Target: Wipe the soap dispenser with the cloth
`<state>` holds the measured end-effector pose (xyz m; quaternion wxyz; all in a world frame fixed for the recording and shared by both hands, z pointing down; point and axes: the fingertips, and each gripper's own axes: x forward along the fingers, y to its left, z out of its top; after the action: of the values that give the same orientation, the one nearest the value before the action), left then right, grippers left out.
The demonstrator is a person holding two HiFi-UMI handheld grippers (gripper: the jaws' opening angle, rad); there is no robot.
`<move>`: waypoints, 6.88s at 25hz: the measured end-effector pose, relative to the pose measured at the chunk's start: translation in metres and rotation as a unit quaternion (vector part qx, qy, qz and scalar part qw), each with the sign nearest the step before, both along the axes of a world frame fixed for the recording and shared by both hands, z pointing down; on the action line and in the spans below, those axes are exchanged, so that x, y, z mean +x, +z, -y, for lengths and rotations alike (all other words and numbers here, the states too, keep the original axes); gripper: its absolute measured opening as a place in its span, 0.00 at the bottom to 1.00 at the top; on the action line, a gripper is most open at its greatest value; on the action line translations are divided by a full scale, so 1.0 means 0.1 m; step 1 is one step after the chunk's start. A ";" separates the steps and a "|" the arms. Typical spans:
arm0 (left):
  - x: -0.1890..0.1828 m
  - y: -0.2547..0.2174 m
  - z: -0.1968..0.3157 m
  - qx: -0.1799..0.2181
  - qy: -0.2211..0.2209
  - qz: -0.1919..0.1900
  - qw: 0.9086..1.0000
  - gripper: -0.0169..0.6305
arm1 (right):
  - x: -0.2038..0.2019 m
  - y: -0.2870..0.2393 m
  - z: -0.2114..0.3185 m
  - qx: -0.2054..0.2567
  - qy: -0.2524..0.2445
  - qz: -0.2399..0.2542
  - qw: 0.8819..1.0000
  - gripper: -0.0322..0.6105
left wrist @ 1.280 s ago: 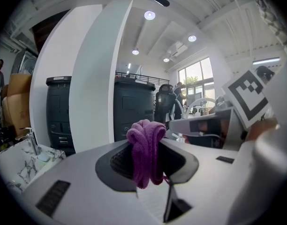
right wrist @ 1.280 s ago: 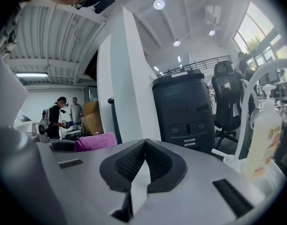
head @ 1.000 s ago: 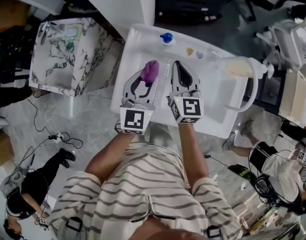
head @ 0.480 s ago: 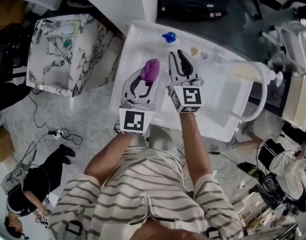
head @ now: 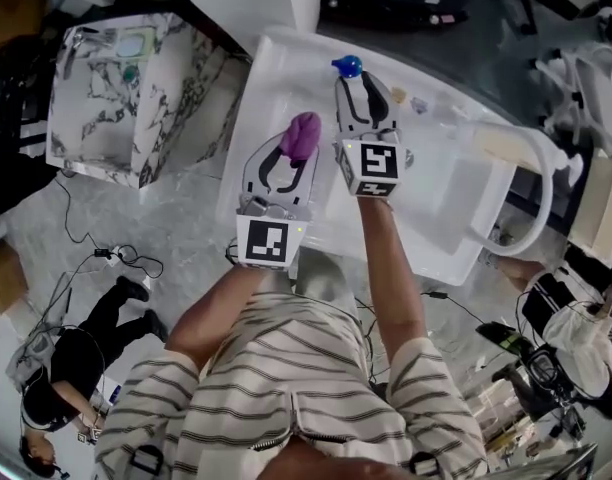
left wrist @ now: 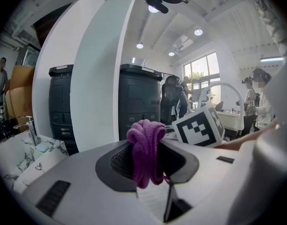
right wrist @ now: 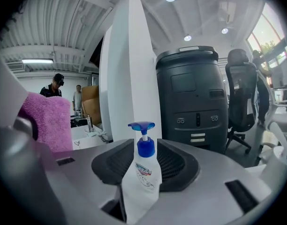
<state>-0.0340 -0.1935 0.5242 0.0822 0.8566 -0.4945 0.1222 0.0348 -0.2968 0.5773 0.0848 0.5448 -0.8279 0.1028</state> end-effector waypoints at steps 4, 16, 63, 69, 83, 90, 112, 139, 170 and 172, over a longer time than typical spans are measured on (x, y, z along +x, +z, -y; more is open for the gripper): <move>-0.04 -0.02 0.04 0.002 -0.011 -0.007 1.000 0.21 | -0.05 0.03 0.06 0.000 -0.002 -0.007 1.000 0.28; -0.17 0.07 -0.02 -0.001 -0.018 0.015 1.000 0.21 | -0.09 0.11 0.16 0.004 0.018 -0.042 0.999 0.25; 0.21 -0.91 -0.89 0.056 0.130 -0.002 0.990 0.22 | 0.05 -1.81 -1.57 0.036 -0.044 0.017 0.998 0.26; 0.30 -0.93 -1.03 0.065 0.154 0.002 0.986 0.22 | 0.07 -1.84 -1.69 0.033 -0.040 0.008 0.999 0.25; 0.60 -0.86 -1.18 0.072 0.205 0.000 0.976 0.22 | 0.08 -1.85 -1.76 0.028 -0.034 0.006 0.999 0.25; 0.76 -0.81 -1.26 0.067 0.226 -0.001 0.972 0.22 | 0.06 -1.86 -1.82 0.027 -0.039 0.009 0.999 0.25; 0.57 -0.48 -1.34 0.021 0.203 -0.001 0.979 0.22 | 0.18 -1.93 -1.98 0.029 -0.028 0.017 0.999 0.26; 0.22 -1.00 -1.07 0.059 0.247 -0.021 0.967 0.22 | 0.16 -1.90 -2.13 0.024 -0.077 0.010 0.997 0.26; 0.55 -0.71 -1.17 0.028 0.495 0.004 0.868 0.20 | -0.03 -1.93 -2.49 0.028 -0.248 0.036 0.968 0.26; 0.55 -0.67 -1.16 0.022 0.498 0.005 0.867 0.20 | -0.04 -1.94 -2.49 0.028 -0.254 0.040 0.966 0.26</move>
<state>0.0214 -0.0771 0.4575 -0.0113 0.9900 -0.0054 0.1405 0.0308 -0.0475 0.3835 0.0600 0.3144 -0.9443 0.0764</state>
